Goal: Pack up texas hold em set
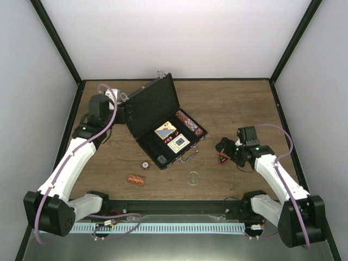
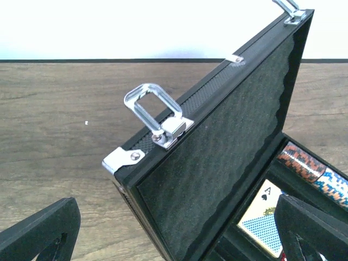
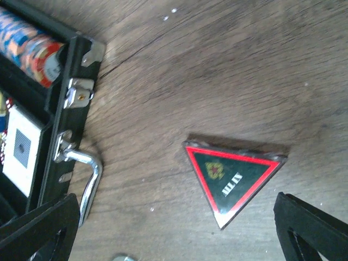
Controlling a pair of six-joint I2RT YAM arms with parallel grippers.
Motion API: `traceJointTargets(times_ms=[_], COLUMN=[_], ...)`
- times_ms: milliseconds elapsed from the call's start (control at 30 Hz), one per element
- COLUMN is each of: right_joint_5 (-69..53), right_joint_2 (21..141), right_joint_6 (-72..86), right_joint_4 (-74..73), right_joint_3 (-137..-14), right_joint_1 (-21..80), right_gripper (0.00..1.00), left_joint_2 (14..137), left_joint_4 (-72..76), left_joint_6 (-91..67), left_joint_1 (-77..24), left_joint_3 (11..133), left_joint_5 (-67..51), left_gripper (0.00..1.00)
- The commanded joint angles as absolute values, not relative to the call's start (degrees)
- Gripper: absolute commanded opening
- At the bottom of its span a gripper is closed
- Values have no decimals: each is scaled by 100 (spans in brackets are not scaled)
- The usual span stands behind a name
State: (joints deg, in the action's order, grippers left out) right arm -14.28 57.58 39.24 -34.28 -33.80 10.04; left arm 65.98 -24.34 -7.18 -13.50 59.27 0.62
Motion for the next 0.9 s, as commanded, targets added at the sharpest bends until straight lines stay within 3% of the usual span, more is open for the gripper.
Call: traceJointTargets(times_ms=[0, 333, 867], right_joint_5=[-1202, -1070, -1707], right_joint_2=[6135, 7122, 7295], right_joint_6=[4048, 3582, 3073], right_joint_4=[-2832, -2470, -2320], right_joint_3=[-3329, -3452, -3296], right_joint_1=[814, 668, 677], right_gripper=[100, 100, 100], left_joint_2=[6385, 6081, 6284], left_joint_4=[-1870, -1760, -1802], left_joint_6=[-567, -220, -220], left_joint_1=[-1336, -1331, -1336], left_joint_3=[5478, 5096, 5092], left_joint_5=[328, 985, 1202], left_gripper=[100, 100, 100])
